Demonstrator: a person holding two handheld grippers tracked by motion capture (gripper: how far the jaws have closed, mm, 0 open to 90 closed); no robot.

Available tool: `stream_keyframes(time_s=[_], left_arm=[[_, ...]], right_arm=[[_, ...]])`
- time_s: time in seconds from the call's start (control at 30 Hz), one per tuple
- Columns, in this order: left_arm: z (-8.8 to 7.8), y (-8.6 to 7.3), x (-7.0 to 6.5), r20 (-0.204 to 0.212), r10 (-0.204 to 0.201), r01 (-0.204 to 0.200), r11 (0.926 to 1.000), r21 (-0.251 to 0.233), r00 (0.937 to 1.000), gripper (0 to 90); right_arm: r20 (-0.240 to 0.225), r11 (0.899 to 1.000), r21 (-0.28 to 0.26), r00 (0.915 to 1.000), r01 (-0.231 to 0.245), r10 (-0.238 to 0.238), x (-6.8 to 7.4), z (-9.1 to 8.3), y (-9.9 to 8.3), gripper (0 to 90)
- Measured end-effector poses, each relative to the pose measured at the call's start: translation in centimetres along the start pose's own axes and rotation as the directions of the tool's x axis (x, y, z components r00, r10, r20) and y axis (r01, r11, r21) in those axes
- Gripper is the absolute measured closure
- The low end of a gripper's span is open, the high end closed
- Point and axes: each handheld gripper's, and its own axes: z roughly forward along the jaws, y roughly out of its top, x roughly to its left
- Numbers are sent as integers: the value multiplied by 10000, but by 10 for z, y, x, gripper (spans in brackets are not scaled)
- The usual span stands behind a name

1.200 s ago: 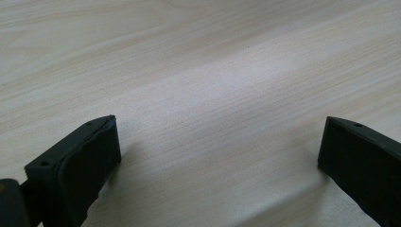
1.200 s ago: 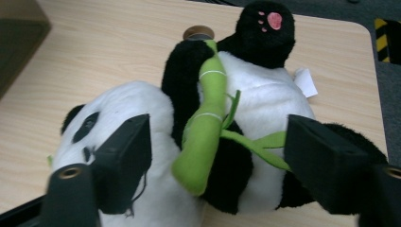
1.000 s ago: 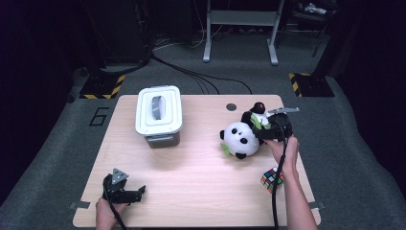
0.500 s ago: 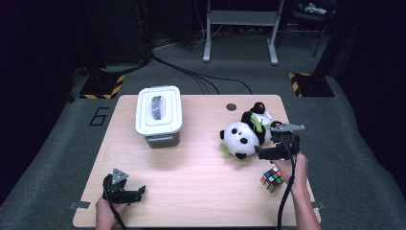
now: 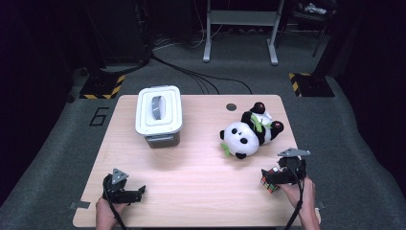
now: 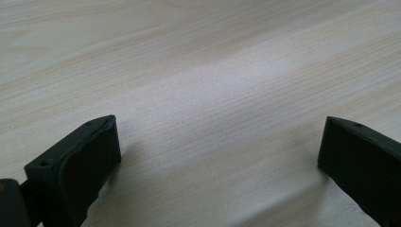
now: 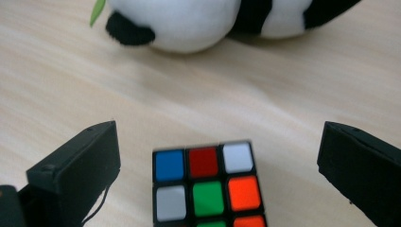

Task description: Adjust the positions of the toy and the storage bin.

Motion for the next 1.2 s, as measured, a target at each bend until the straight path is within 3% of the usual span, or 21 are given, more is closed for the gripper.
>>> stream_keyframes(time_s=[0.33,0.47,0.7,0.93,1.2], left_arm=[[0,0,0,-1,-2,2,10000,3,10000,0],[0,0,0,-1,0,0,10000,1,10000,0],[0,0,0,-1,2,-2,10000,3,10000,0],[0,0,0,1,-2,2,10000,1,10000,0],[0,0,0,0,-6,6,10000,-1,10000,0]], right_arm=[[-210,9986,406,9992,-344,353,0,12,-34,6],[-177,9989,282,9992,-365,370,-1,13,-39,146],[-185,9978,629,9996,-207,219,0,18,-40,325],[-66,9991,411,10000,51,-49,6,17,-40,335],[-461,9982,121,9972,592,-586,29,15,-24,335]])
